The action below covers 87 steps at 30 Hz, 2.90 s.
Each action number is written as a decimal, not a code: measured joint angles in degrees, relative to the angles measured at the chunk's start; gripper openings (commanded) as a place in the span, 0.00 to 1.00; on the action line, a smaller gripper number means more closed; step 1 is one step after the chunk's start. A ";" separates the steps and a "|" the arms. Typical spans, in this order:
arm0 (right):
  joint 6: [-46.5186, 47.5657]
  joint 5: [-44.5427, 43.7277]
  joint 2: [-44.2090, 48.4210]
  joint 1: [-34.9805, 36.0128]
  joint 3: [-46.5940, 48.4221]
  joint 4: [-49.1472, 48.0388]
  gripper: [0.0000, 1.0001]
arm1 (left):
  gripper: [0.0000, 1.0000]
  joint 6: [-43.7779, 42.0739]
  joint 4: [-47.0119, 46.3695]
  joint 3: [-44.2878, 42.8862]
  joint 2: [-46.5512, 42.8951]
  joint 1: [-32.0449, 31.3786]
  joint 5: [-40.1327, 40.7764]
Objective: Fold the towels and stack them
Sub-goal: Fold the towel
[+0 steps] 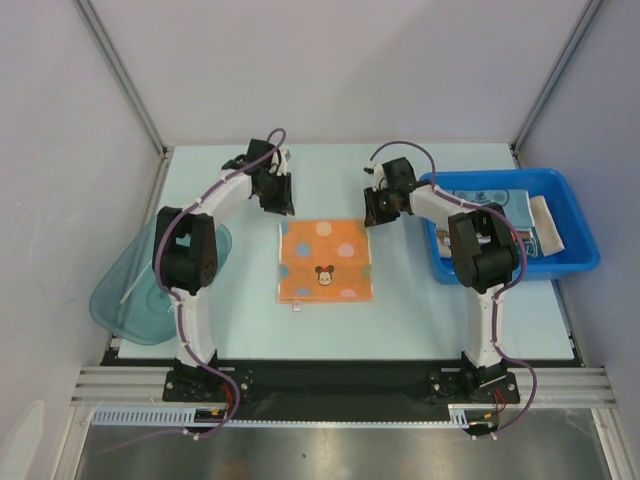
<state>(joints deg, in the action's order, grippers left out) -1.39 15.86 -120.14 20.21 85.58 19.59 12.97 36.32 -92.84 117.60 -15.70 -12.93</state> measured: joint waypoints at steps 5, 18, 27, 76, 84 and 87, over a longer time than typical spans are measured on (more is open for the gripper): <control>6.34 3.50 0.00 -0.55 5.49 4.57 0.38 | 0.36 -7.15 1.64 -7.37 0.79 2.71 -4.55; 17.97 14.97 -11.58 -3.45 24.74 18.91 0.43 | 0.41 -23.32 8.63 -11.34 10.23 4.70 -11.82; 23.91 20.72 -18.21 -4.57 30.64 27.17 0.40 | 0.41 -27.61 10.43 -14.91 13.79 4.70 -11.28; 25.42 25.03 -19.54 -5.46 31.50 29.29 0.32 | 0.00 -23.47 9.70 -8.02 8.33 3.80 -15.93; 25.42 24.98 -19.54 -5.49 31.43 28.15 0.32 | 0.00 -21.94 8.07 -8.00 9.64 3.76 -10.75; 25.42 24.98 -19.54 -5.55 31.43 28.04 0.32 | 0.00 -21.77 7.41 -8.00 10.08 3.76 -9.68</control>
<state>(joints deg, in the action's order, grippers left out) 24.03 40.84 -139.68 14.66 117.01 47.64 -8.80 43.72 -100.84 127.68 -11.94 -22.61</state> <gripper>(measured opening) 0.318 0.007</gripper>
